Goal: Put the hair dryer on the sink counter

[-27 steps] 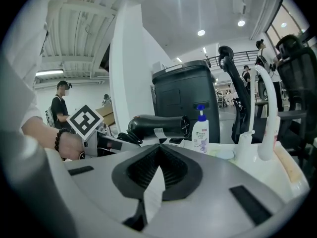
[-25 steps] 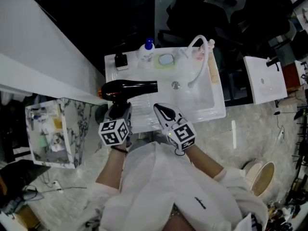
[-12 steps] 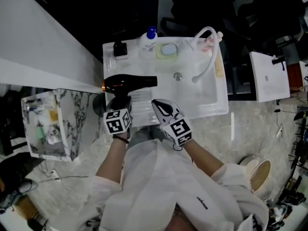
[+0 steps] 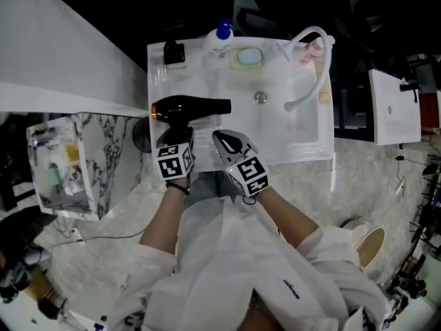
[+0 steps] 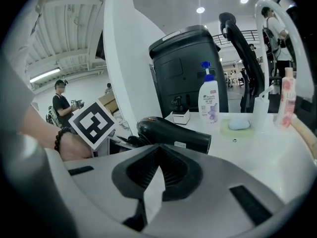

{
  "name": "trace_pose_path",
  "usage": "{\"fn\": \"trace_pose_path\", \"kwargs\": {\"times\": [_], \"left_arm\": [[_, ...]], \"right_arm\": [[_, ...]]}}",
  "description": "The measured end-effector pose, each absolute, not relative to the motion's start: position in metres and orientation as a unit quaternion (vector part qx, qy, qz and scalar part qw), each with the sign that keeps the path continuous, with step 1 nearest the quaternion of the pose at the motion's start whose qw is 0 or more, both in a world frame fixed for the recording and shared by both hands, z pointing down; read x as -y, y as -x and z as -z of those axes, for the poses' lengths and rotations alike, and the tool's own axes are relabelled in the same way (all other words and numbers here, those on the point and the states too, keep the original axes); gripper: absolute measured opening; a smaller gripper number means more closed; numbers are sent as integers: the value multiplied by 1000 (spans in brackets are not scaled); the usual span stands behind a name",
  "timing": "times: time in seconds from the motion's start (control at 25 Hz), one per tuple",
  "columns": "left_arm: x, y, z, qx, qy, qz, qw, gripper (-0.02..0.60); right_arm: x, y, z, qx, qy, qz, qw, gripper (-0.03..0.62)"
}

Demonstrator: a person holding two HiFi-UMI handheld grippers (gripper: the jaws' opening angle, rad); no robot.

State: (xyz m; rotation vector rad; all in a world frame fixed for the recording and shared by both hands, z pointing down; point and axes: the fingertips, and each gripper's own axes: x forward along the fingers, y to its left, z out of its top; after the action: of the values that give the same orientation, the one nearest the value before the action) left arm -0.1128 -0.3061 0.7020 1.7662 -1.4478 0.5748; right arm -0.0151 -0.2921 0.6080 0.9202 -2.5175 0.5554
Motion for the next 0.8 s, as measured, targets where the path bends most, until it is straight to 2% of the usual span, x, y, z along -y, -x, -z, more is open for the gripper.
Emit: {"fn": "trace_pose_path", "kwargs": {"times": [0.8], "left_arm": [[316,112,-730,564,-666,-289,393,252]], "right_arm": [[300,26,-631,896,-324,-218,209,17]]}}
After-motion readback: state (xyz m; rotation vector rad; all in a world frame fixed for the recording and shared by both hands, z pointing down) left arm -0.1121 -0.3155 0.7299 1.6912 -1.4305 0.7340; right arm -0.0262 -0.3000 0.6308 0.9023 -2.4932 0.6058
